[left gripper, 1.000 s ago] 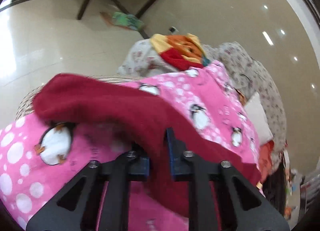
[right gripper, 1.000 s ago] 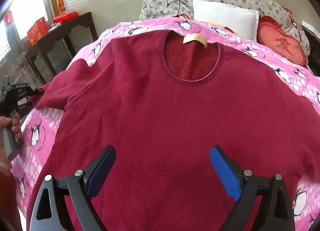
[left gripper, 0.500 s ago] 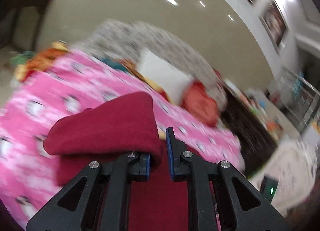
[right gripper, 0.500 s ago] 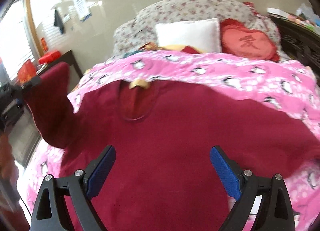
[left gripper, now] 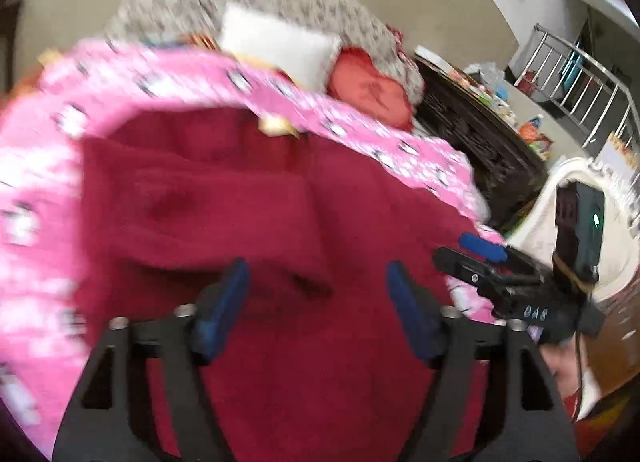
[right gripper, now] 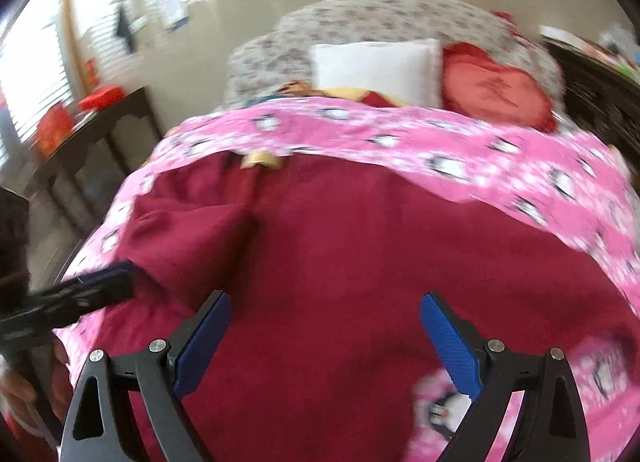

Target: Fold small clothes

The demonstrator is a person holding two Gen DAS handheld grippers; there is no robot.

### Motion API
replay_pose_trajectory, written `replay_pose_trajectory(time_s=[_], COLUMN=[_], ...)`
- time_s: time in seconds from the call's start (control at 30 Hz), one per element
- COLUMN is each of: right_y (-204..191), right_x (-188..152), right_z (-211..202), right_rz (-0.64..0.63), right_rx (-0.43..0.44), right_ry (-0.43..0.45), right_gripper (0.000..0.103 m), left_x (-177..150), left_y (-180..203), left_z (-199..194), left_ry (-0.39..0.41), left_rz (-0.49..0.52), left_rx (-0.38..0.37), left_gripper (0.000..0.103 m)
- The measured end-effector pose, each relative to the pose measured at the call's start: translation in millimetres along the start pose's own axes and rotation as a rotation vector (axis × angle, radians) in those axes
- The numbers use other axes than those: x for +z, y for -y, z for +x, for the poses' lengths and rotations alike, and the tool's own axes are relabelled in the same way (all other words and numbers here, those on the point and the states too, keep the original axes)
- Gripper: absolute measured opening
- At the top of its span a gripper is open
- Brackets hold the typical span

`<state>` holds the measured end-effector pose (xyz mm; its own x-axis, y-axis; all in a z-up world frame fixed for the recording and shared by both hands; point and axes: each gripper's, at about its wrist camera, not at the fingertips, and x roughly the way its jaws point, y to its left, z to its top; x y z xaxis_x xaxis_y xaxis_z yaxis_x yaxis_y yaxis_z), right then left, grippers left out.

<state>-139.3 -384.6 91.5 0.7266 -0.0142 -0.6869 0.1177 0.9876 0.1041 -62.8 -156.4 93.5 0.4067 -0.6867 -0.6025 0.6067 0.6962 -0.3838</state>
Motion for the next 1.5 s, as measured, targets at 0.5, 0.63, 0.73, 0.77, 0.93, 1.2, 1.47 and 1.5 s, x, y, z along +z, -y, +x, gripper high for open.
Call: replay_pose_trajectory(time_s=[0.5, 0.63, 0.73, 0.77, 0.93, 1.2, 1.47, 1.5], right_y=[-160.1, -115.4, -77.9, -64.0, 4.7, 12.4, -120.7, -127.2], right_x=[14.2, 34.9, 42.1, 43.2, 30.3, 17.7, 2.0, -0.4], right_z=[119.5, 111.0, 77.1, 64.2, 13.9, 14.9, 75.0, 80.6], right_rz=[-0.472, -0.209, -0.127, -0.1, 0.007, 0.043, -0.423, -0.45], right_rx=[0.062, 0.242, 0.227, 0.217, 0.051, 0.159, 0.169, 0.153], right_ry=[-0.083, -0.072, 0.01, 0.038, 0.09, 0.048, -0.071, -0.073], right_gripper=[0.034, 0.016, 0.014, 0.014, 0.014, 0.025, 0.057, 0.057], left_x=[-33.2, -26.7, -21.7, -19.9, -12.0, -8.1, -7.2, -7.2], left_y=[-106.9, -99.0, -91.6, -87.4, -66.7, -50.6, -72.9, -77.8], left_z=[-44.7, -42.5, -41.4, -39.8, -23.8, 13.1, -22.0, -26.5], left_ry=[0.044, 0.044, 0.053, 0.055, 0.052, 0.003, 0.058, 0.067], left_rz=[-0.189, -0.178, -0.152, -0.148, -0.127, -0.114, -0.178, -0.195], left_rx=[0.35, 0.336, 0.332, 0.326, 0.284, 0.3, 0.331, 0.334], left_gripper=[0.08, 0.08, 0.08, 0.08, 0.08, 0.08, 0.08, 0.08])
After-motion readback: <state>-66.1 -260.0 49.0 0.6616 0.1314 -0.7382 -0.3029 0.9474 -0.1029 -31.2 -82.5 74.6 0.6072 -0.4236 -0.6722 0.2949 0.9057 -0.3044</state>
